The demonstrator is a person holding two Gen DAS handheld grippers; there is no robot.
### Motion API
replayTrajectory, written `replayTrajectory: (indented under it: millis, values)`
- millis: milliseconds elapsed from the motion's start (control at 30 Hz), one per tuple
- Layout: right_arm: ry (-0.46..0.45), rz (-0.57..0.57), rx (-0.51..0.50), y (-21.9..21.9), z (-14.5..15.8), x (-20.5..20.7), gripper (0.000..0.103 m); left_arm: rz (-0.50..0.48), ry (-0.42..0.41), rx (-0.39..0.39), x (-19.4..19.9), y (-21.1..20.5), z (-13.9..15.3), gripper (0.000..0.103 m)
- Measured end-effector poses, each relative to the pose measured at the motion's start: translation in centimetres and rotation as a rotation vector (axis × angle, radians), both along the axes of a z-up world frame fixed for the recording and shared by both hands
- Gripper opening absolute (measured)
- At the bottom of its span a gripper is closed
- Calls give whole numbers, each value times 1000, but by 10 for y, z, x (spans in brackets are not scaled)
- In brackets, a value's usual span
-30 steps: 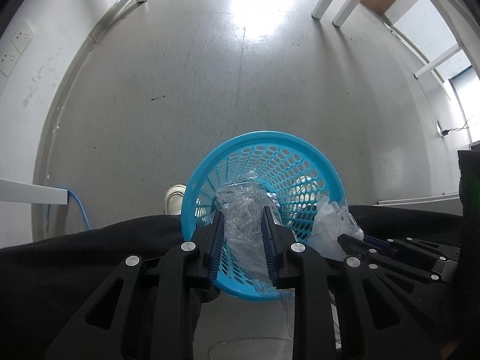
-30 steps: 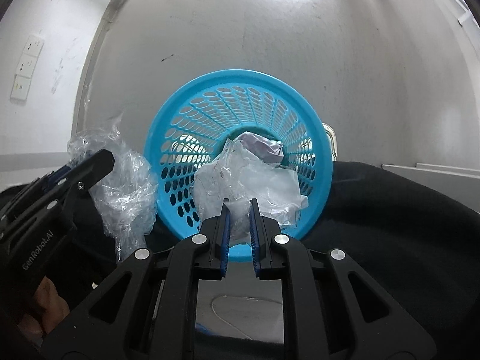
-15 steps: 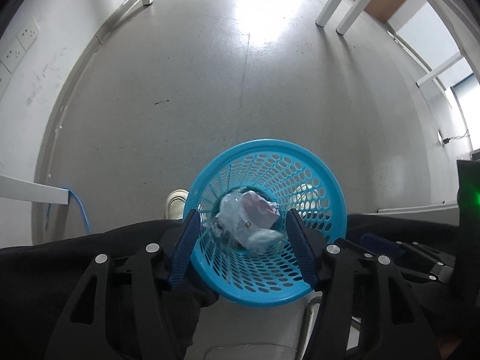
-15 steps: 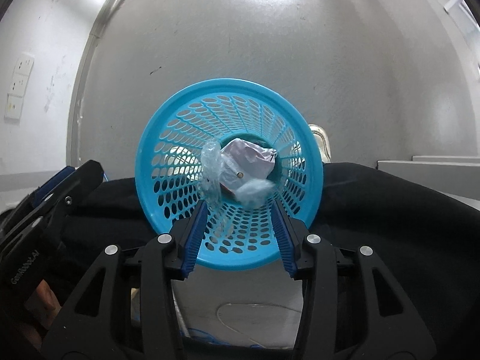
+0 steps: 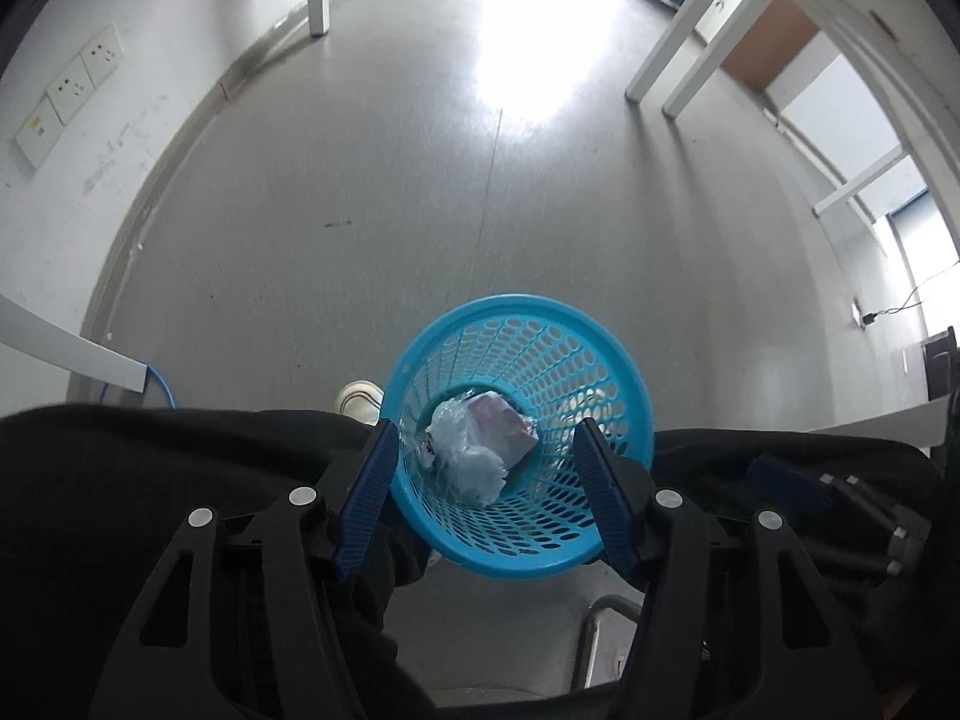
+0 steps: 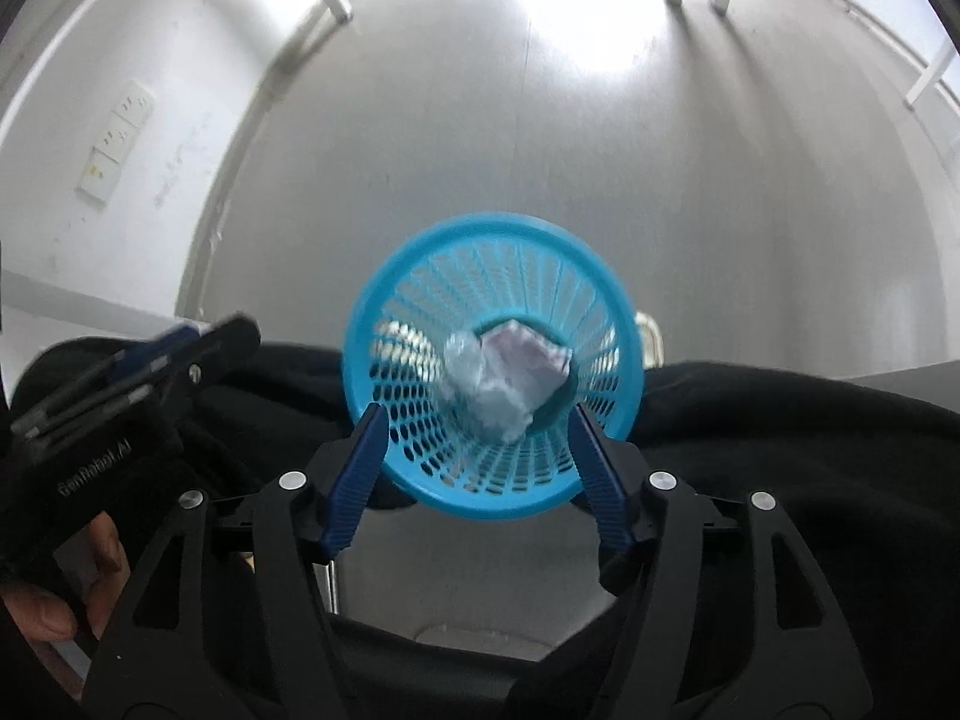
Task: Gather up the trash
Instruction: 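Raise both open tools back toward the table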
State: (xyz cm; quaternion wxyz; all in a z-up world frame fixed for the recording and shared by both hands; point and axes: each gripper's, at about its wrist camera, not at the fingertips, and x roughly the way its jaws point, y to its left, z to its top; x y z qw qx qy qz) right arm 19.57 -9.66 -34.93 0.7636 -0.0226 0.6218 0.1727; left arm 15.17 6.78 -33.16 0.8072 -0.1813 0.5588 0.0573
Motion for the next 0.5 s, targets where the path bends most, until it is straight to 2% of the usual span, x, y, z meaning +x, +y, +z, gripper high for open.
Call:
replayTrajectory:
  millis: [167,333,433,500]
  values:
    - [-76,10,10,-12,31,-18,67,-9,-65,-5,-24,-1,21,63]
    - [-134,43,6,-16,56,-40,74,-33,-105,31,-50,-9,42,66]
    - [-156,56,25,-21,70,-56,76,-38,-135,79,-69,-14,61,67]
    - [-175,61,42,-26,80,-68,79,-57,-156,145,-82,-21,75,71]
